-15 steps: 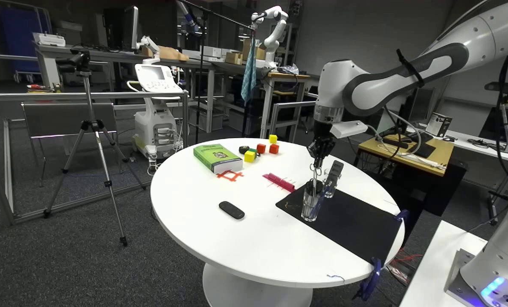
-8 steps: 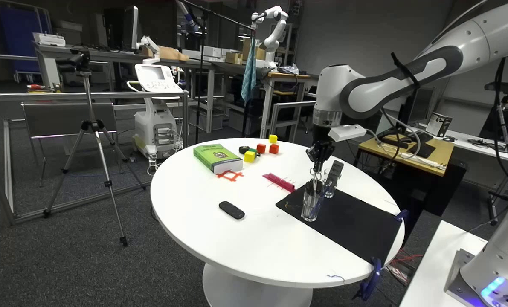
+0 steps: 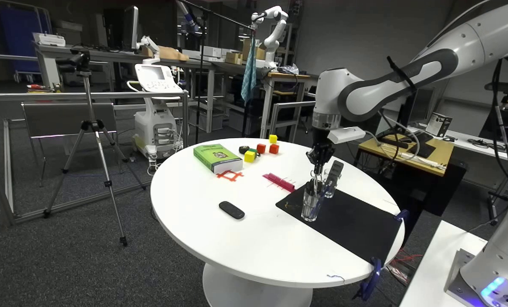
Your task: Put the scissors in the other cup
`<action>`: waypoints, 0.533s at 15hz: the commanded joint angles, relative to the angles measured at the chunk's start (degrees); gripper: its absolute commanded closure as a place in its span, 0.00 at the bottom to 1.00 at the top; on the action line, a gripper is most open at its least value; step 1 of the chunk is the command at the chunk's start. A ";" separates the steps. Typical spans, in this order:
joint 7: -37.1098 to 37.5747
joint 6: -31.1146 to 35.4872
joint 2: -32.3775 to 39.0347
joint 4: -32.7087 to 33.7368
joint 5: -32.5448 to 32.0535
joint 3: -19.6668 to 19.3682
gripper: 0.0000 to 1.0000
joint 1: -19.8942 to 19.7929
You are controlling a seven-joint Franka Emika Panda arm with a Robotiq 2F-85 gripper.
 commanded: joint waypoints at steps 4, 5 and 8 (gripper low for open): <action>-1.61 -1.71 1.61 1.23 1.77 -1.03 0.99 0.02; -1.63 -1.80 1.86 1.32 1.71 -1.12 0.99 0.03; -1.76 -1.93 2.85 1.86 1.55 -1.45 0.99 0.00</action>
